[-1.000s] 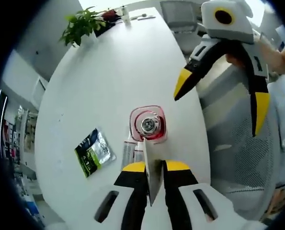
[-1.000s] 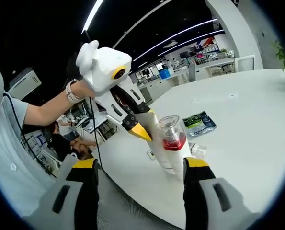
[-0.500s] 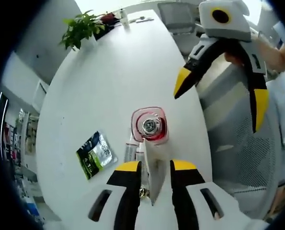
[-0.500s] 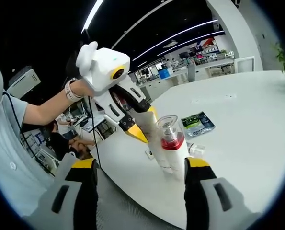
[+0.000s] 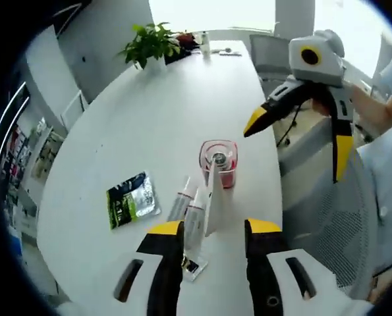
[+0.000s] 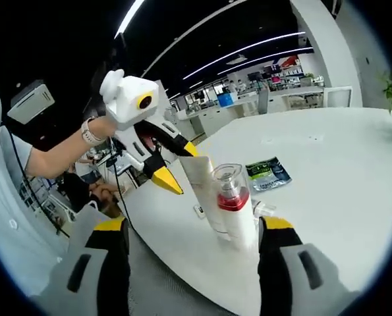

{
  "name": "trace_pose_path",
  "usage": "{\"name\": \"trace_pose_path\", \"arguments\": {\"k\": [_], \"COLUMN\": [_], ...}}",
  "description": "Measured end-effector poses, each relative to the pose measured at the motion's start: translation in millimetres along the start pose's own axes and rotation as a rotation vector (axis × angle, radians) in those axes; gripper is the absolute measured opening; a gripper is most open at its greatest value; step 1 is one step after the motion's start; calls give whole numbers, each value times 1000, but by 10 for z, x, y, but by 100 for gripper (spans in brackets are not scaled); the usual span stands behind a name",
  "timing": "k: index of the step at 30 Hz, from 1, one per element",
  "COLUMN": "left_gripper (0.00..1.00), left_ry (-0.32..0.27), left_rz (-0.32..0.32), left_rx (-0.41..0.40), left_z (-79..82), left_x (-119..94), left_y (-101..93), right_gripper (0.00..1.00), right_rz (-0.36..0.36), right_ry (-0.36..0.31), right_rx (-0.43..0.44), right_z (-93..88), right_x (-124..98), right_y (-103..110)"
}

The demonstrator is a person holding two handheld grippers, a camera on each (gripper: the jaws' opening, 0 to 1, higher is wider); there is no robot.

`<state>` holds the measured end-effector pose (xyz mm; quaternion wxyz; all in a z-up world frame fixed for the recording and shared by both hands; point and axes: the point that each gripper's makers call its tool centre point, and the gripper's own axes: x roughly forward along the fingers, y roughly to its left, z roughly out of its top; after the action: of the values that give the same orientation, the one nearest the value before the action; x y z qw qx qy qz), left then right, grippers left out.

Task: Arrange the skincare products in the storage area until every visible bottle or jar stands upright without overlapping.

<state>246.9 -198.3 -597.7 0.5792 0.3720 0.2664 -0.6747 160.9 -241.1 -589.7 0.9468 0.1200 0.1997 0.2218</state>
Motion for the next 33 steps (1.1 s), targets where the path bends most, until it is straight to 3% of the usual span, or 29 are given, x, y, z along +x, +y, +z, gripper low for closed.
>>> {"name": "trace_pose_path", "arguments": {"k": [10,20,25,30,33], "left_gripper": [49,73,82,84,88], "left_ry": [-158,-290,-312,-394,-401], "left_rz": [85,143,187,196,217], "left_rx": [-89,-226,-241,-312,-321], "left_z": [-74,-141,-202,-213,-278], "left_x": [-255,-435,-553,-699,-764], "left_y": [-30,-96,-124,-158,-178], "right_gripper": [86,93,95,97,97], "right_rz": [-6,-23,-16,-16,-16], "right_ry": [29,66,85,101,109], "right_rx": [-66,-151,-176,-195,-209], "right_z": [117,215,231,239,243], "right_x": [3,-12,-12,-20,-35], "right_y": [32,35,40,40,38]}}
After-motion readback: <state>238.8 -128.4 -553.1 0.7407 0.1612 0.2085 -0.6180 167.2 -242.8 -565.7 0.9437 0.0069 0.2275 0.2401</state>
